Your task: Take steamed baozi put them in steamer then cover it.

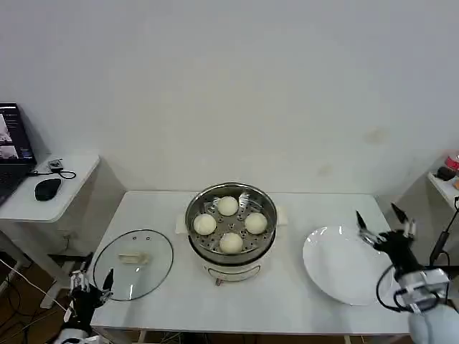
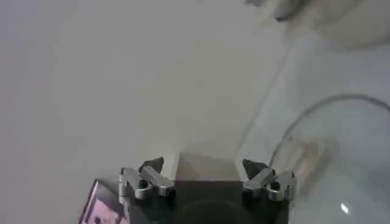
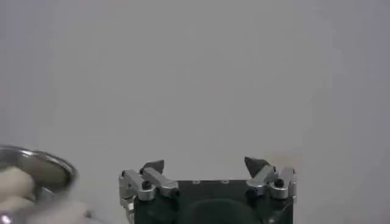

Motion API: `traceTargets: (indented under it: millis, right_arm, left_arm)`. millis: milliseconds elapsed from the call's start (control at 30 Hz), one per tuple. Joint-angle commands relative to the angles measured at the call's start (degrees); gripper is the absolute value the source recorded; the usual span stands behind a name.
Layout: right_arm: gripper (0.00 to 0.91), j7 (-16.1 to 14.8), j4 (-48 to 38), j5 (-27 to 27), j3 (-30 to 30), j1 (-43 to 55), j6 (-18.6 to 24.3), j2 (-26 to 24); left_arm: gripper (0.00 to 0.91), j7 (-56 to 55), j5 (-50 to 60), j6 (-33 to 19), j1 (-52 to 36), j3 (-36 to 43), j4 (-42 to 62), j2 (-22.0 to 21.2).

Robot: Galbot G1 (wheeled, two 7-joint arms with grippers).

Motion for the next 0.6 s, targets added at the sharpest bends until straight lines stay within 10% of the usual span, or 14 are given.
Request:
traceTargets:
  millis: [33, 600]
  right_arm:
    - [0.907, 0.73, 1.3, -0.1, 8.8, -9.36, 2.74, 5.61]
    - [0.907, 0.92, 2.09, -2.66, 6.97, -10.65, 3.29, 8.51]
  left_arm:
    - [0.907, -0.63, 17.61, -2.96, -4.1, 3.01, 9.46, 1.99]
    - [0.907, 0.53, 17.02, -1.37, -15.85, 8.99, 15.02, 3.45]
